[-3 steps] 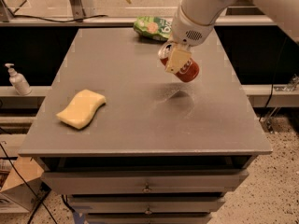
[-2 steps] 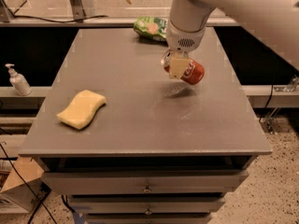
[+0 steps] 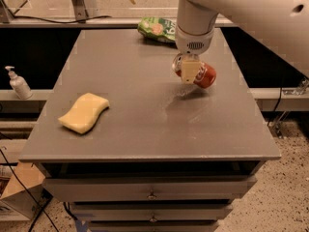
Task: Knock coke can over
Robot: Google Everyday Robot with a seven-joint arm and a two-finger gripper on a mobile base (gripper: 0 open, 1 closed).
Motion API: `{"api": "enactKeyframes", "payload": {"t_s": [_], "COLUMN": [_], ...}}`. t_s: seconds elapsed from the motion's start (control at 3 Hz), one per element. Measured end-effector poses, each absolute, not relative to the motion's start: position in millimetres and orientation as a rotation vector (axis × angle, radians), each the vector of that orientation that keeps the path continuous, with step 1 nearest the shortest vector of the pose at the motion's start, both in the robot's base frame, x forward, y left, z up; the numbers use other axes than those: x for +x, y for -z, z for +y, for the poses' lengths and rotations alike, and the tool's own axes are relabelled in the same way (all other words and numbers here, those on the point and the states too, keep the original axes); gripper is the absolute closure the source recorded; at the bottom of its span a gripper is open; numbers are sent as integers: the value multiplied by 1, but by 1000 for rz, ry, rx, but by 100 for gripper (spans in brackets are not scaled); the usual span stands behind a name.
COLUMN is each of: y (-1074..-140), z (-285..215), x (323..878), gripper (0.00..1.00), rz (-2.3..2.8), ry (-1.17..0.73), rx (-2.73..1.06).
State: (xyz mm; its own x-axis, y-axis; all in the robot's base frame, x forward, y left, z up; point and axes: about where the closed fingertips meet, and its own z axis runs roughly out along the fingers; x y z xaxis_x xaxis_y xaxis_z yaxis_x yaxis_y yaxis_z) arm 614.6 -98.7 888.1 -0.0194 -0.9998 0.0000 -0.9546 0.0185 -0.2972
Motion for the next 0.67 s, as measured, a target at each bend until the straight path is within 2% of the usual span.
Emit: {"api": "enactKeyframes", "payload": {"t_s": [0.33, 0.67], "y": [-887, -886], "z": [-94, -91], "x": [605, 603], "gripper": [0, 0], "rz": [2065, 2063], "ry": [197, 170], "rx": [-2017, -2014]}}
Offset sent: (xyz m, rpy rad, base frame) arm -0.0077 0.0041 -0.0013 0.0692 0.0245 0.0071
